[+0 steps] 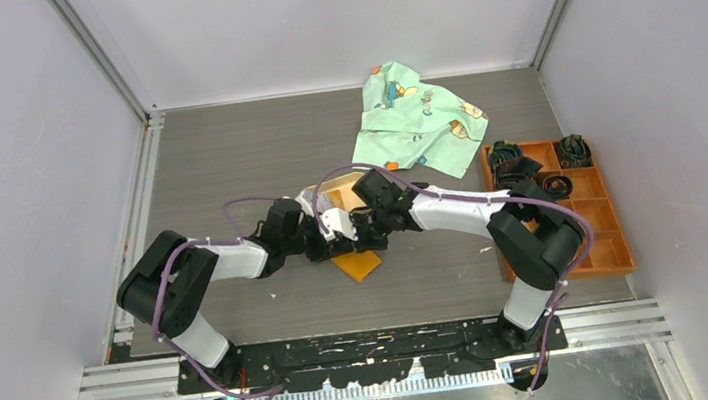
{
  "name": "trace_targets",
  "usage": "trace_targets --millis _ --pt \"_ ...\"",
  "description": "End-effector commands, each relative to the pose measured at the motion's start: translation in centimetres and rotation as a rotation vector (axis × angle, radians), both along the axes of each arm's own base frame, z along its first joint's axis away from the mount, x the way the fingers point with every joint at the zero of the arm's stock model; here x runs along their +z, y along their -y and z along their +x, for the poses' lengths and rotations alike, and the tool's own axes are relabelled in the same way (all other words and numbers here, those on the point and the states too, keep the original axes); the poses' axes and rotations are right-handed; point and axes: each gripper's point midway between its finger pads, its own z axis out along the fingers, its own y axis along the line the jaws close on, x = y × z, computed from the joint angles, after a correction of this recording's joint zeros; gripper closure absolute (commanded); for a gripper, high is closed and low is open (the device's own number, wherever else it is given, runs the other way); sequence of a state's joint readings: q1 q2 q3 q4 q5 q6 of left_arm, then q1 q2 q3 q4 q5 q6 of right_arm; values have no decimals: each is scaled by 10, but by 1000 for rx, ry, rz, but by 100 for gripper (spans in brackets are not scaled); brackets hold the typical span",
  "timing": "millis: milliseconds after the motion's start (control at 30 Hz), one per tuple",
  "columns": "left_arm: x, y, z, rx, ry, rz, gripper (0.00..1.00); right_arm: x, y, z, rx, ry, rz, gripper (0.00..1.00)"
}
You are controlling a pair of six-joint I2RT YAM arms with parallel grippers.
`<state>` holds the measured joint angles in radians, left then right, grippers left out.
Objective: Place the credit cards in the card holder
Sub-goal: Close the card holder at the center of the board.
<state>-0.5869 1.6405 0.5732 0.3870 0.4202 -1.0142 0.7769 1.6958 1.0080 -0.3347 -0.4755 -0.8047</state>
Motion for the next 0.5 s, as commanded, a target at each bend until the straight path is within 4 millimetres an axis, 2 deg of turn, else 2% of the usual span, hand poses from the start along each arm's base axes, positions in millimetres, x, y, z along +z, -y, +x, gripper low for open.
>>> trace_targets --millis 0,467 --pt "-8 -7 0 12 2 30 94 1 -8 2 -3 0 22 99" --pt "-7 -7 -2 10 6 23 94 -17 -7 -14 56 -10 -39 99"
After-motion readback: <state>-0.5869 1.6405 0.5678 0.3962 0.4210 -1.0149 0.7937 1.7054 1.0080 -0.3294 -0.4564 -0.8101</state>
